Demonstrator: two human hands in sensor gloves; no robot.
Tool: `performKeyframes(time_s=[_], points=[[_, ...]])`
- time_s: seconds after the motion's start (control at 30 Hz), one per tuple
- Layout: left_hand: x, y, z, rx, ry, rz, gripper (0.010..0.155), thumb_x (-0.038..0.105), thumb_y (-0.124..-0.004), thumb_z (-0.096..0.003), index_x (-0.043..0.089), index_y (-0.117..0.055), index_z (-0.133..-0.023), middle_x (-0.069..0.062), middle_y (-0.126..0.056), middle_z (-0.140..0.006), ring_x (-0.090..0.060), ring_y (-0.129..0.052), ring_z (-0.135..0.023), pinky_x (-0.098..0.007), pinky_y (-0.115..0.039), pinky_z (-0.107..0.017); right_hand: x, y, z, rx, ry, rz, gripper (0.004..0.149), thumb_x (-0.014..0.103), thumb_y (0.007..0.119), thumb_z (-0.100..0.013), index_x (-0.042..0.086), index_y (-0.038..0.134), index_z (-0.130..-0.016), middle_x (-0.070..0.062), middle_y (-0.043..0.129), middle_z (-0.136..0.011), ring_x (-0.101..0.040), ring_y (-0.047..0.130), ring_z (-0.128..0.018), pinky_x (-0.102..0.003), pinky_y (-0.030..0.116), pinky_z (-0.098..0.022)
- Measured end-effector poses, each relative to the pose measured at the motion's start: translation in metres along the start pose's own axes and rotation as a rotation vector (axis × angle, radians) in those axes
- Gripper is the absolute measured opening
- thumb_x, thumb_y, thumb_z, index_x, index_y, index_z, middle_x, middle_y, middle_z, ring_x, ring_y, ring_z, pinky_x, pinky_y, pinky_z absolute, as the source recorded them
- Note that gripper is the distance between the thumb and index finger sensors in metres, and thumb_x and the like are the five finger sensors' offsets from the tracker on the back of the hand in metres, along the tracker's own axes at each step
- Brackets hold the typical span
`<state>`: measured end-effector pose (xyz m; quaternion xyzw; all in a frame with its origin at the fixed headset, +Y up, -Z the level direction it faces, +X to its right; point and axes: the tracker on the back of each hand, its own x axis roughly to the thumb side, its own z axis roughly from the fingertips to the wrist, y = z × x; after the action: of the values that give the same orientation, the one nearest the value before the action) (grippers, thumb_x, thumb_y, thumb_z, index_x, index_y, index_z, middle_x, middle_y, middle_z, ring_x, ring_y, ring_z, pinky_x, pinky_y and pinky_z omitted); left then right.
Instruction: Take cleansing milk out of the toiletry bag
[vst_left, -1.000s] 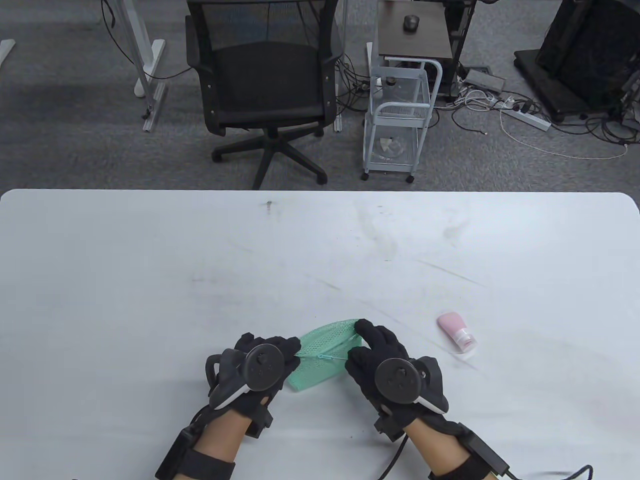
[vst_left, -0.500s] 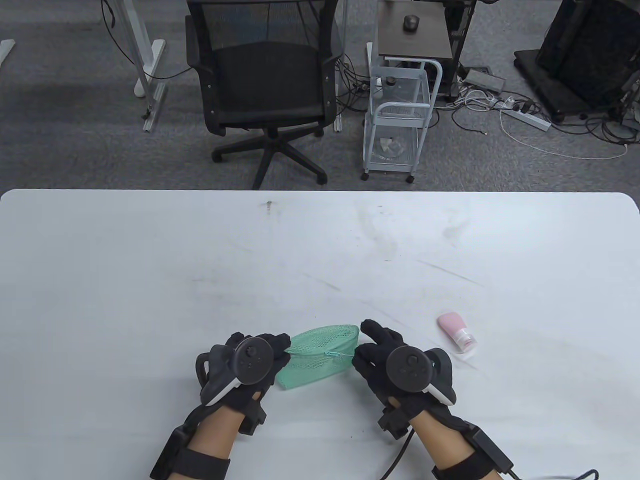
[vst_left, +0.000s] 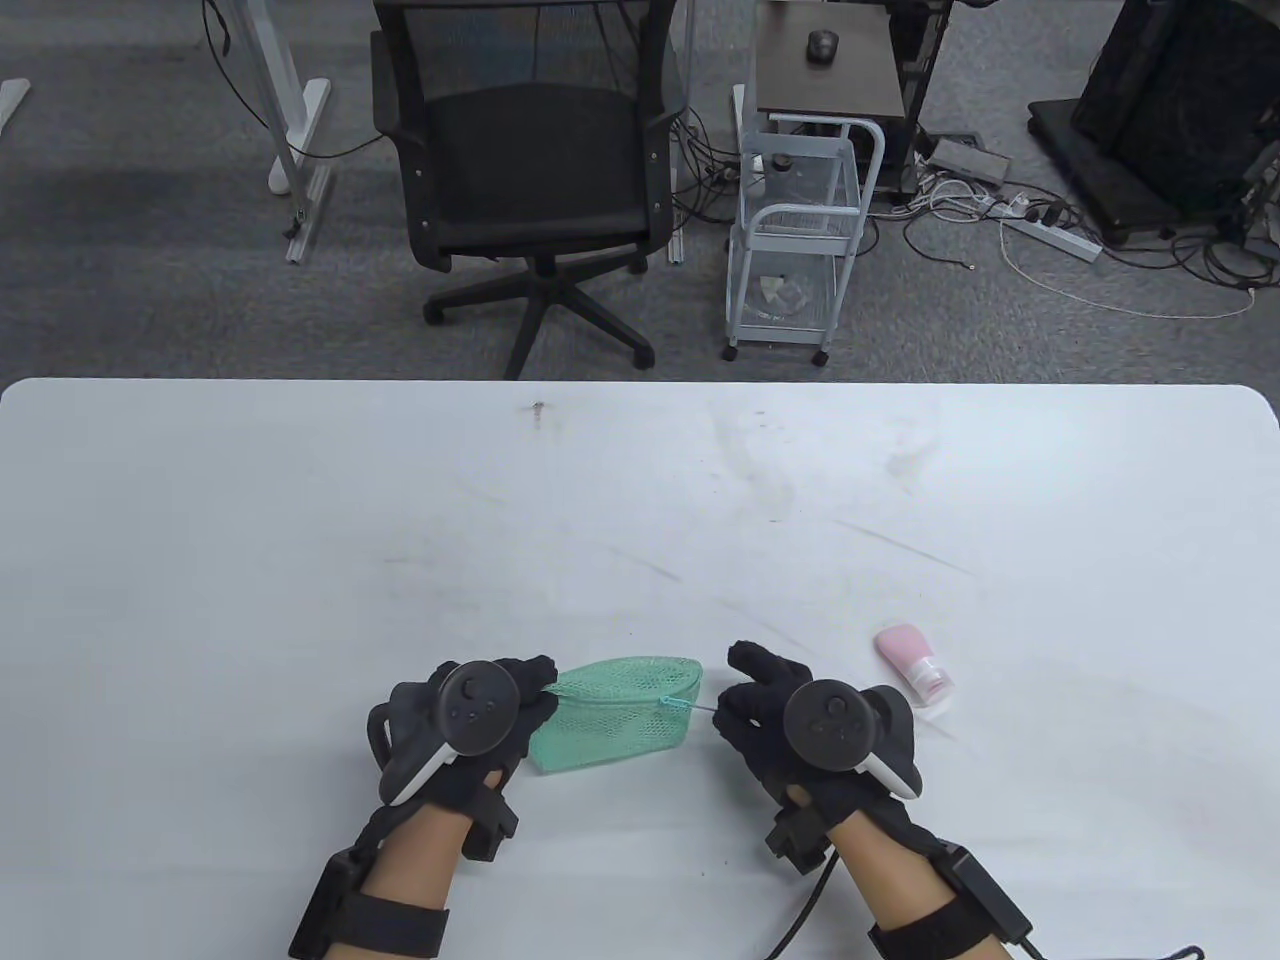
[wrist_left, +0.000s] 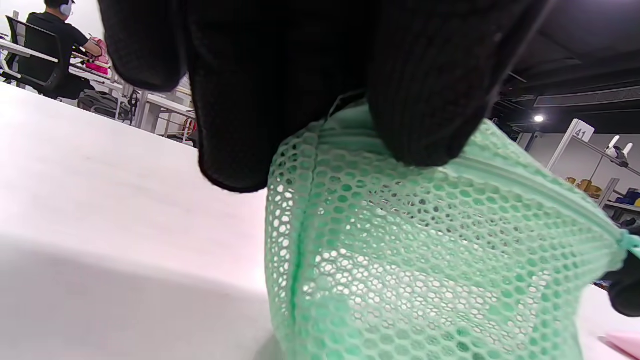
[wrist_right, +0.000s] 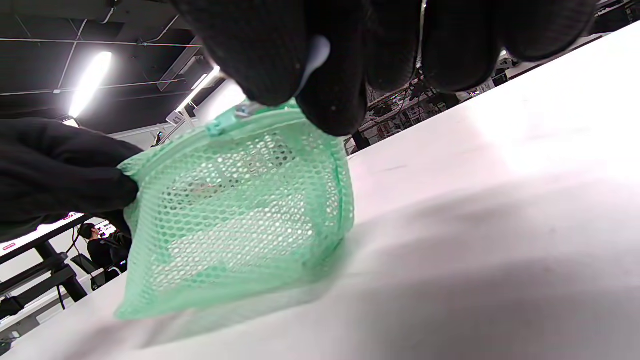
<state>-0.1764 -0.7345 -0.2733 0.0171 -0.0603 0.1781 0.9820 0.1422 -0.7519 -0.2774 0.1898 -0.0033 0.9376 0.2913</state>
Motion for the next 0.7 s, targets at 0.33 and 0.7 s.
performKeyframes(time_s=[0.33,0.7], points=[[0.005,0.008,0.006,0.040,-0.025,0.056,0.044,0.038,-0.098,-0.0432,0.027,-0.097,-0.085,-0.005,-0.106,-0.086,-0.036,-0.108,-0.071,-0.064,-0.071,-0.068,-0.013,-0.019,0.001,-0.057,0.020,-0.030,0.036,0.026,0.089,-0.053,-0.002,0.096,-0.075,-0.030,0.073,-0.108,-0.066,0.075,-0.086,-0.073,0.065,-0.059],[0.004,0.017,0.010,0.101,-0.032,0.159,0.043,0.038,-0.098,-0.0433,0.027,-0.097,-0.085,-0.005,-0.106,-0.086,-0.037,-0.108,-0.070,-0.064,-0.070,-0.068,-0.022,-0.046,0.007,-0.229,-0.025,-0.026,0.036,0.025,0.090,-0.052,-0.003,0.096,-0.073,-0.028,0.076,-0.107,-0.064,0.076,-0.086,-0.073,0.065,-0.060]])
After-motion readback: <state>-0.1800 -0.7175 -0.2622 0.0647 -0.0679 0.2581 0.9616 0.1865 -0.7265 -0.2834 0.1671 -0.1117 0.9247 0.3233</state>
